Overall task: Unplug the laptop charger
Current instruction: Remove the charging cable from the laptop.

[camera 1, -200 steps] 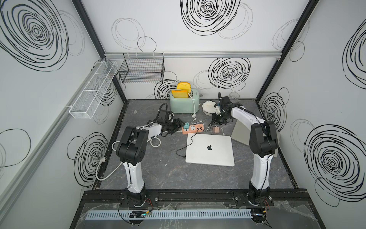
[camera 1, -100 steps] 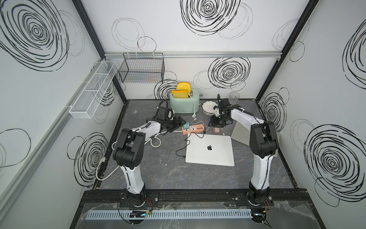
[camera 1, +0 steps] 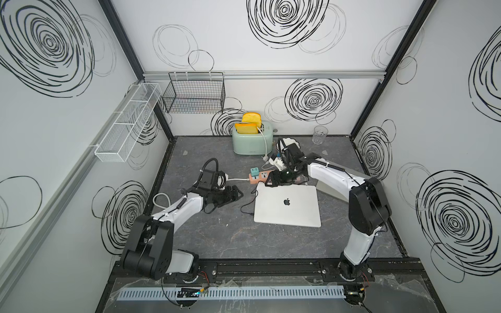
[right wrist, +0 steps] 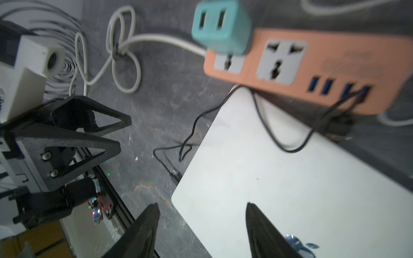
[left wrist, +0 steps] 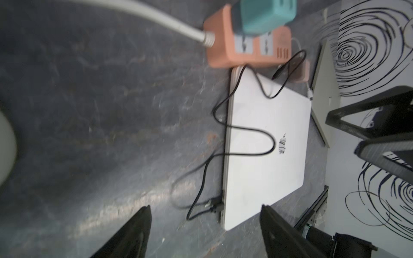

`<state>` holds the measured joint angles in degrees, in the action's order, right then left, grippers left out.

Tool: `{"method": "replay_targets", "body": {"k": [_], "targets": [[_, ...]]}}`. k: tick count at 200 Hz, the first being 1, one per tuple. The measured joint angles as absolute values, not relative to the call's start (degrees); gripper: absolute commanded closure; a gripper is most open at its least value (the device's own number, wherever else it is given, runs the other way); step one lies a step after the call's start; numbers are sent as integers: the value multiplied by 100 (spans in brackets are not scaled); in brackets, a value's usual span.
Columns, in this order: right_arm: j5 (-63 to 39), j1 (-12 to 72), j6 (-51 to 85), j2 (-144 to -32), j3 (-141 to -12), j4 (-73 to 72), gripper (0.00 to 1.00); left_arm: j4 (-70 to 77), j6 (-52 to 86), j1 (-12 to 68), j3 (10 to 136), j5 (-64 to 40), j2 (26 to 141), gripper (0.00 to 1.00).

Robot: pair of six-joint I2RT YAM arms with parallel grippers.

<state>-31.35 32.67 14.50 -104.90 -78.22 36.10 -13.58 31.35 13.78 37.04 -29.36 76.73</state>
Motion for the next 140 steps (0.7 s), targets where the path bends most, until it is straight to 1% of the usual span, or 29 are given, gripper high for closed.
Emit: {"method": "replay_targets", "body": {"k": [27, 55, 79, 116, 140], "targets": [[-3487, 3577, 1433, -10578, -7148, 3555, 33, -1210, 3391, 1734, 2978, -2897, 7251, 23], [-3629, 3691, 1437, -10689, -7061, 3470, 30, -742, 3771, 2027, 2556, -2904, 7247, 25], [-3632, 3852, 1452, -10691, -7063, 3365, 27, -259, 4045, 2062, 2368, -2941, 7238, 26], [-3555, 4128, 1459, -10700, -7063, 3301, 27, 231, 4303, 2062, 2228, -2943, 7303, 29], [-3450, 4167, 1459, -10731, -7063, 3295, 27, 478, 4414, 2075, 2196, -2893, 7400, 35]]}}
